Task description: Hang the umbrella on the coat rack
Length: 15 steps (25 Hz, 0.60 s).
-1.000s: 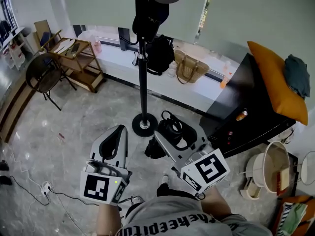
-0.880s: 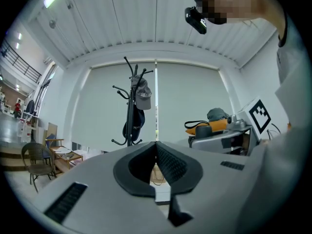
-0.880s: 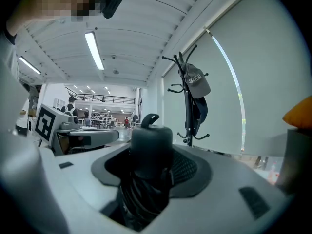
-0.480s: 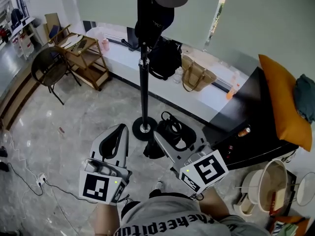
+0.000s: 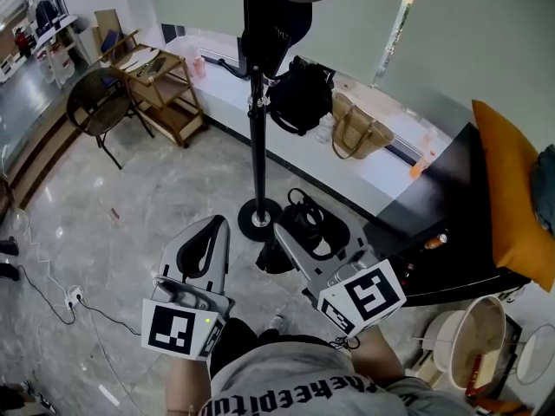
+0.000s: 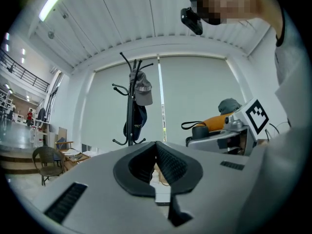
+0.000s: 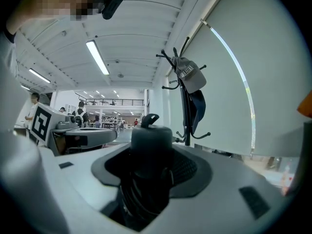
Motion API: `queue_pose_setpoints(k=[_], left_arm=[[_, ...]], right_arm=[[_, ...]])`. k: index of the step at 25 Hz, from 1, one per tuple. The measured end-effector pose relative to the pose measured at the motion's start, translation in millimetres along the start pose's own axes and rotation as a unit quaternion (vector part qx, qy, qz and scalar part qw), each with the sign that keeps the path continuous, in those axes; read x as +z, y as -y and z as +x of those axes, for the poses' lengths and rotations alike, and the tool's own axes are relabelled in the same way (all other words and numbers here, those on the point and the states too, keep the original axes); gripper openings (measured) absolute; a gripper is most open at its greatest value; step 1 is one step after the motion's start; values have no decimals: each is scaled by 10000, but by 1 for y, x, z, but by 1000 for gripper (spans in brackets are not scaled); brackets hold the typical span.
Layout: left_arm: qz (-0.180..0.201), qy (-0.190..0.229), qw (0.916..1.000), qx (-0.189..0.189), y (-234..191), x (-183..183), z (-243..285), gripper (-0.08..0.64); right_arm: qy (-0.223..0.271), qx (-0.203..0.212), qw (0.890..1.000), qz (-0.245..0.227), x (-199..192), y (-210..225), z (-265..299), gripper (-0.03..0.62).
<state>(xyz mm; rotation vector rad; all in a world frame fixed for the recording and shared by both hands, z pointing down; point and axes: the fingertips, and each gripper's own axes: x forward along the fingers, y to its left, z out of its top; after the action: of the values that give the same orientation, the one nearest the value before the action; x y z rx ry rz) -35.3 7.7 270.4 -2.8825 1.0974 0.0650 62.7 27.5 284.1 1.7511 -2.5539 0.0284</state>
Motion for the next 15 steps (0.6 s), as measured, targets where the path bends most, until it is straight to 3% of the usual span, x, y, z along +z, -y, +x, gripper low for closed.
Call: queue_pose_setpoints(k=[15], left_arm=[[34, -73, 10000, -48, -7, -1, 11, 15]], right_arm=[[16, 14, 9999, 135, -4, 5, 14, 230]])
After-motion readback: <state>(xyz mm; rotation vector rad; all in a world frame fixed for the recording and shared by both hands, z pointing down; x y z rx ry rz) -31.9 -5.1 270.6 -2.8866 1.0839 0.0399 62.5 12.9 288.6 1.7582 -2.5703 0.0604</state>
